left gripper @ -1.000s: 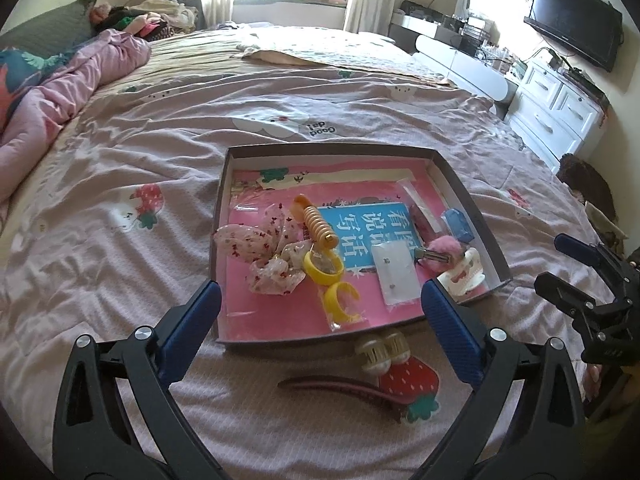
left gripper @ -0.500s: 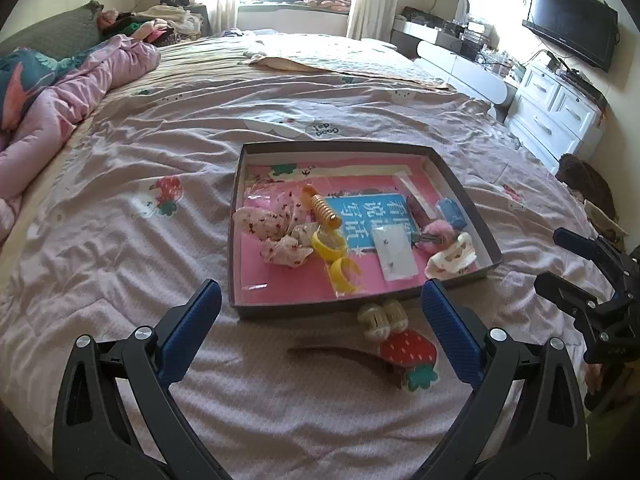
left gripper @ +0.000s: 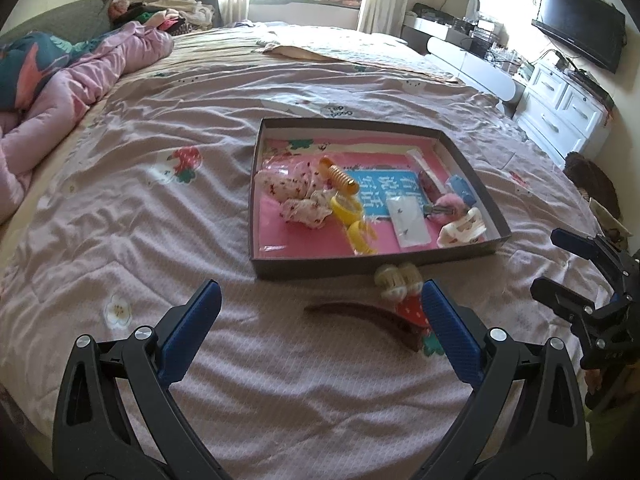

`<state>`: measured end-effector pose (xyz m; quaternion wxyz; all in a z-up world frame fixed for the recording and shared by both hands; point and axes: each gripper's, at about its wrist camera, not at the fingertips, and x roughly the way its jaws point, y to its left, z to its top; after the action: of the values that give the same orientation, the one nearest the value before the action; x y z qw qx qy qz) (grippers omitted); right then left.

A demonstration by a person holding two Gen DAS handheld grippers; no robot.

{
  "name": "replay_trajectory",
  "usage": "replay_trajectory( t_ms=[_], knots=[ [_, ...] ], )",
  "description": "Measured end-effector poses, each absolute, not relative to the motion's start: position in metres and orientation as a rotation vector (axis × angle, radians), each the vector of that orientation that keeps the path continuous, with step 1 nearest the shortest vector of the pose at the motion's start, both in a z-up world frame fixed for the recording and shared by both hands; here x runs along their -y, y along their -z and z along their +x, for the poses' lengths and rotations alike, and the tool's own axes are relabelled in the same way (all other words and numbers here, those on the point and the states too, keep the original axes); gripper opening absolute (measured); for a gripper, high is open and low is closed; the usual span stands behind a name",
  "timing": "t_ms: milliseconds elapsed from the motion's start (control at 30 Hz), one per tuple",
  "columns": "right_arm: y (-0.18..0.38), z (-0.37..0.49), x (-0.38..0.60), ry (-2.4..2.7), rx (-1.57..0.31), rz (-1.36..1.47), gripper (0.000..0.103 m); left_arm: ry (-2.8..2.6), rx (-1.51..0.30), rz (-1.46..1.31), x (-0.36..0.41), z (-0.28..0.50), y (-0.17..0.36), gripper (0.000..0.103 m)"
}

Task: Organize jewelry
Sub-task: 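Withdraw both tools from the tray toward the remaining hair clips, then grasp the brown hair clip with the left tool while the right tool grasps the white pearl claw clip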

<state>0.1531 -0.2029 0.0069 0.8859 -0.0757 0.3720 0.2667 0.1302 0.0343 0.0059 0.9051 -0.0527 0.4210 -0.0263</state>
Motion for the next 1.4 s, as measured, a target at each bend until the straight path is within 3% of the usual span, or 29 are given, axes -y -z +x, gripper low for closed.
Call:
replay_trajectory(
  t_ms=[500,733,1200,1300,1367,1400],
  knots=[
    [0.023,0.149,0.183,-0.608,-0.824,-0.196,0.094,0.093,-0.947,-0.153,-0.038,0.113,0.026,0.091],
    [0.036,0.159,0.194,-0.569,-0.848,-0.191,0.092,0.169,-1.004,-0.221,-0.022,0.12,0.043,0.073],
    [0.052,0.174,0.211,-0.54,-0.879,-0.149,0.089,0.218,-1.112,-0.423,-0.003,0.16,0.071,0.07],
    [0.052,0.178,0.211,-0.546,-0.883,-0.143,0.088,0.184,-1.125,-0.426,-0.006,0.168,0.076,0.056],
    [0.053,0.179,0.21,-0.55,-0.884,-0.141,0.088,0.177,-1.125,-0.42,-0.012,0.168,0.076,0.038],
    [0.053,0.179,0.209,-0.552,-0.884,-0.139,0.088,0.177,-1.127,-0.416,-0.014,0.168,0.076,0.034]
  ],
)
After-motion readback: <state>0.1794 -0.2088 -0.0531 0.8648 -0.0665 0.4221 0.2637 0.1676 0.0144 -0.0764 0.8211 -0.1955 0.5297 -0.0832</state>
